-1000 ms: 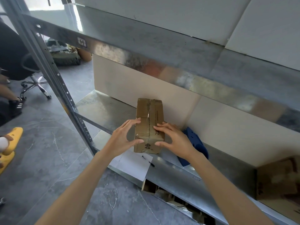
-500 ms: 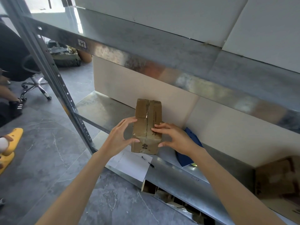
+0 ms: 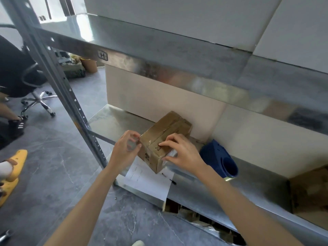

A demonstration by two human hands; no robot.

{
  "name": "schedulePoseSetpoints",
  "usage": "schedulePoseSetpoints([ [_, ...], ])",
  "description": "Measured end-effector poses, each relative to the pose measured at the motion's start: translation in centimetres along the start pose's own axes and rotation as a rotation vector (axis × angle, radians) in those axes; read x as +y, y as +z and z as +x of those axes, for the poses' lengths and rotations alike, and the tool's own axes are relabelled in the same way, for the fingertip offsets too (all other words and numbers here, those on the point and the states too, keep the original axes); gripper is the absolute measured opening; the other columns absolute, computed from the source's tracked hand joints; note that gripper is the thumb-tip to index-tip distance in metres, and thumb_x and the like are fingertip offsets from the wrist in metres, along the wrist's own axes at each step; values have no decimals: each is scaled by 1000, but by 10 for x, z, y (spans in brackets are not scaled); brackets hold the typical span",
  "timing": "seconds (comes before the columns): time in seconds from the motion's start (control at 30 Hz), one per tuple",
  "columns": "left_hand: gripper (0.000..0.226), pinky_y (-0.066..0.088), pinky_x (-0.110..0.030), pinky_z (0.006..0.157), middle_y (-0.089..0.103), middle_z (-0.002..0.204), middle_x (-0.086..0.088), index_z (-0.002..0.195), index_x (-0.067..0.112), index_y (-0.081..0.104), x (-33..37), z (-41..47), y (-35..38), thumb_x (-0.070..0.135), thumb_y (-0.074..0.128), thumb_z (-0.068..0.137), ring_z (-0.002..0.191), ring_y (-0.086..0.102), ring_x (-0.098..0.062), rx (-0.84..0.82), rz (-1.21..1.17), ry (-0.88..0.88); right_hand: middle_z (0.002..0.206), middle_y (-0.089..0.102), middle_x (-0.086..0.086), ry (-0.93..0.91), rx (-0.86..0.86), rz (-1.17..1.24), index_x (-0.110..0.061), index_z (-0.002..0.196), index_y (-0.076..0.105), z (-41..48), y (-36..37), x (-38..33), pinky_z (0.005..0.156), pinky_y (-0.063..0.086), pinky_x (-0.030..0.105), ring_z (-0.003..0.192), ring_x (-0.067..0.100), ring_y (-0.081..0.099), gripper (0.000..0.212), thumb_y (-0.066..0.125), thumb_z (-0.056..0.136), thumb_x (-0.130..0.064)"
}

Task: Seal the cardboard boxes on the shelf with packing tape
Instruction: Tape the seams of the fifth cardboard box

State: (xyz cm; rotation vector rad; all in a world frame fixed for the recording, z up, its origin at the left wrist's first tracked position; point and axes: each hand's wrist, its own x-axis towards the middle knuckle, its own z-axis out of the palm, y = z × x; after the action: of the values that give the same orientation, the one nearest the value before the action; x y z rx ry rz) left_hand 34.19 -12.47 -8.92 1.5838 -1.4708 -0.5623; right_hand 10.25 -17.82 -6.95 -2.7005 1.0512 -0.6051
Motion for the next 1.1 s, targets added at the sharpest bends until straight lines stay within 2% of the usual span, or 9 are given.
schedulePoseSetpoints([
  [0.1,23,53,-34,82,60,102,15,106,30,58,-4,12,-9,27,72,88,96,57,-2,-34,-33,-10,114,55,-6,67,57,-50,-30,119,64,11,12,-15,84,44,30,104,14,49,50,76,75,-50],
  [0.23,60,36,-18,81,56,116,14,122,27,56,-11,29,-13,65,65,76,108,45,-7,-97,58,2,111,57,-5,140,115,-82,-28,118,64,29,25,-35,83,48,37,103,17,51,51,77,74,-50],
  [0.43,59,51,-40,94,49,124,9,129,22,53,-26,53,-19,38,81,79,112,56,-14,-201,-60,28,134,48,-8,355,95,-10,-37,132,55,29,12,-21,103,40,45,126,18,43,68,76,71,-58],
  [0.57,52,51,-31,98,44,130,5,132,21,53,-27,69,-21,18,77,85,110,57,-10,-227,-110,43,158,21,-1,615,71,-36,-37,146,39,11,2,-3,117,23,52,147,24,15,88,81,70,-51],
  [0.67,52,47,-28,100,45,128,5,137,17,50,-21,74,-16,7,69,90,112,54,-8,-245,-173,-4,158,17,3,793,107,184,-36,151,26,2,8,3,113,34,45,143,25,26,100,84,70,-45],
  [0.77,49,45,-32,104,42,130,6,136,17,50,-19,78,-7,13,68,91,116,50,-10,-221,-182,6,148,36,4,825,129,336,-36,151,21,2,15,1,111,37,44,133,20,38,105,86,69,-42],
  [0.83,51,41,-25,101,36,133,5,137,18,48,-17,78,1,22,69,91,115,46,-8,-218,-166,25,139,41,2,840,169,343,-36,144,27,5,16,-3,107,41,42,127,18,42,101,88,64,-44],
  [0.97,64,37,-21,97,25,147,2,141,15,39,-15,83,14,31,72,89,119,37,-4,-196,-114,61,134,36,-2,820,190,306,-30,137,31,12,16,-9,104,43,37,122,12,40,96,89,62,-44],
  [1.1,65,35,-21,99,29,152,2,143,16,39,-20,88,19,32,72,88,123,38,-4,-205,-69,129,152,21,3,761,195,312,-33,148,21,20,18,-11,111,34,33,134,15,32,104,86,66,-46],
])
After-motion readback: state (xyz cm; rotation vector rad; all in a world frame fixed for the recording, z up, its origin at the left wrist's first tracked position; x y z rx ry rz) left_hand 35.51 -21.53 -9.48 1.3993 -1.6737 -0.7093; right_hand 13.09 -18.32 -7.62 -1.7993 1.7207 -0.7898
